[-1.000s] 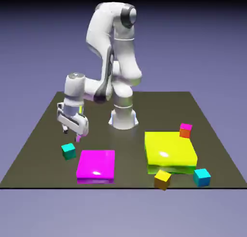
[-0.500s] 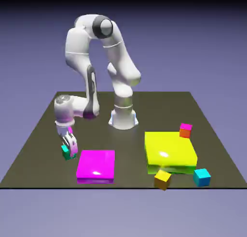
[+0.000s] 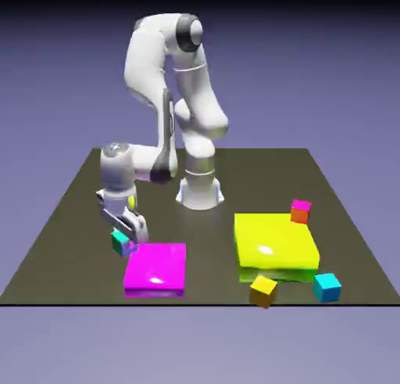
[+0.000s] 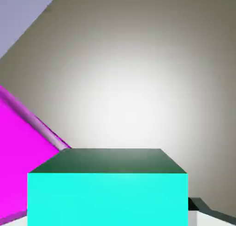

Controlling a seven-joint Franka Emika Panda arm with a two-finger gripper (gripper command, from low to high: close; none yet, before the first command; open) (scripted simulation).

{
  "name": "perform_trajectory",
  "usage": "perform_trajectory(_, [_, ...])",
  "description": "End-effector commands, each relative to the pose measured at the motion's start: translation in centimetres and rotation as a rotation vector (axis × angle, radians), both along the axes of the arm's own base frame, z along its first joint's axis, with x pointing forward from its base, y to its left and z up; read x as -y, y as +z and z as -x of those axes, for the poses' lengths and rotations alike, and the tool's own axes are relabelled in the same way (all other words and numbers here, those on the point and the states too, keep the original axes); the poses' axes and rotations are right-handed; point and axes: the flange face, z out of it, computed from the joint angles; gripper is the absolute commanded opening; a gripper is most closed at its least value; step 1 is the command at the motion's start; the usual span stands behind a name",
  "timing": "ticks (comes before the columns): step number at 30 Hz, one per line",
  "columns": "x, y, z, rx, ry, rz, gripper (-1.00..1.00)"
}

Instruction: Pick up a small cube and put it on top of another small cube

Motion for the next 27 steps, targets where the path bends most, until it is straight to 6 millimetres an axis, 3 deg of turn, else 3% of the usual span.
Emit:
perform_trajectory(1, [-1.6,0.1,-1.2,-0.001,0.036,0.000,-1.00])
perform_trajectory(7, [-12.6,1.0,-7.2,-0.002,0.248,-0.001,-1.00])
perform_trajectory(13, [-25.3,2.1,-10.3,-0.002,0.452,0.000,-1.00])
perform_trajectory(19, [-38.7,3.2,-10.1,0.002,0.648,0.003,-1.00])
perform_trajectory(25, [-51.7,4.4,-6.6,0.007,0.832,0.005,-1.00])
perform_trajectory(26, [-51.7,4.4,-6.6,0.007,0.832,0.005,-1.00])
perform_trajectory(27, [-51.7,2.5,-6.8,0.008,0.830,0.004,-1.00])
